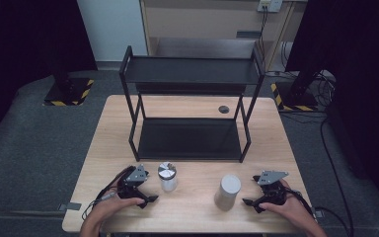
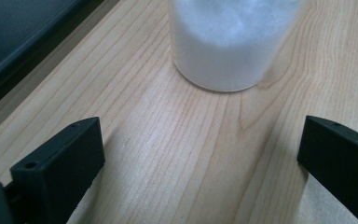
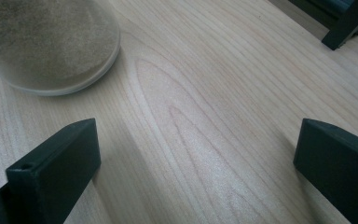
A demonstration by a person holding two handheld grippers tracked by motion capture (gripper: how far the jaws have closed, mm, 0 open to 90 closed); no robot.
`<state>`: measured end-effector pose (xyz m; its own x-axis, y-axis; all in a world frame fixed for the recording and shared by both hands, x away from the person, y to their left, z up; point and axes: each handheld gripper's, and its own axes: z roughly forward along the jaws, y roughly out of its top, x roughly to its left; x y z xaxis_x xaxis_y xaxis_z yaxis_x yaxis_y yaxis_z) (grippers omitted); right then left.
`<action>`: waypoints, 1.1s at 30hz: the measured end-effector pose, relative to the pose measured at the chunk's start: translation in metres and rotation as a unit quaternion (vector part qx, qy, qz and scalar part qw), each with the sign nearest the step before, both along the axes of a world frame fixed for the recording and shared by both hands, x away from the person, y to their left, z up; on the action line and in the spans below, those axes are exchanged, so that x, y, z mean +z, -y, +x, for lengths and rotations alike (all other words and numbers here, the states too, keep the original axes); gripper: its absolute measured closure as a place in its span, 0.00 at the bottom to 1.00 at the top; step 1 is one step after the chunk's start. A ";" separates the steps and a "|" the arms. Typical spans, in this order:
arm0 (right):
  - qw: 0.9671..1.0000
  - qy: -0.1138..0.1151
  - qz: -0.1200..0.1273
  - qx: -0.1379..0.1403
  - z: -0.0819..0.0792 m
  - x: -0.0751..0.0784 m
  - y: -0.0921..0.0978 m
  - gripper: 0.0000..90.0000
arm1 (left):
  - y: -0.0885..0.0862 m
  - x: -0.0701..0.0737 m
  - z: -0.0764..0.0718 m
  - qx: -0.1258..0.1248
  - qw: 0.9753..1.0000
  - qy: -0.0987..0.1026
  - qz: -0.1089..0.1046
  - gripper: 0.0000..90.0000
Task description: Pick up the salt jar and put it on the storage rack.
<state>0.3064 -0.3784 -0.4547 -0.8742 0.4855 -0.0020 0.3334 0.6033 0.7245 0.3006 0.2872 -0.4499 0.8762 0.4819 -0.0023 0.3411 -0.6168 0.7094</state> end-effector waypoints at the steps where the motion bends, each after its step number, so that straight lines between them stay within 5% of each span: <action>1: 1.000 0.000 0.000 0.000 0.000 0.000 0.000 0.01 | 0.000 0.000 0.000 0.000 1.000 0.000 0.000 0.00; 23: 1.000 0.000 0.000 -0.004 -0.001 0.000 -0.001 0.01 | -0.004 0.001 -0.003 0.001 1.000 0.003 -0.001 0.02; 33: 1.000 0.000 0.000 -0.003 -0.001 0.000 -0.001 0.01 | -0.005 0.004 -0.004 -0.003 1.000 0.014 -0.021 0.02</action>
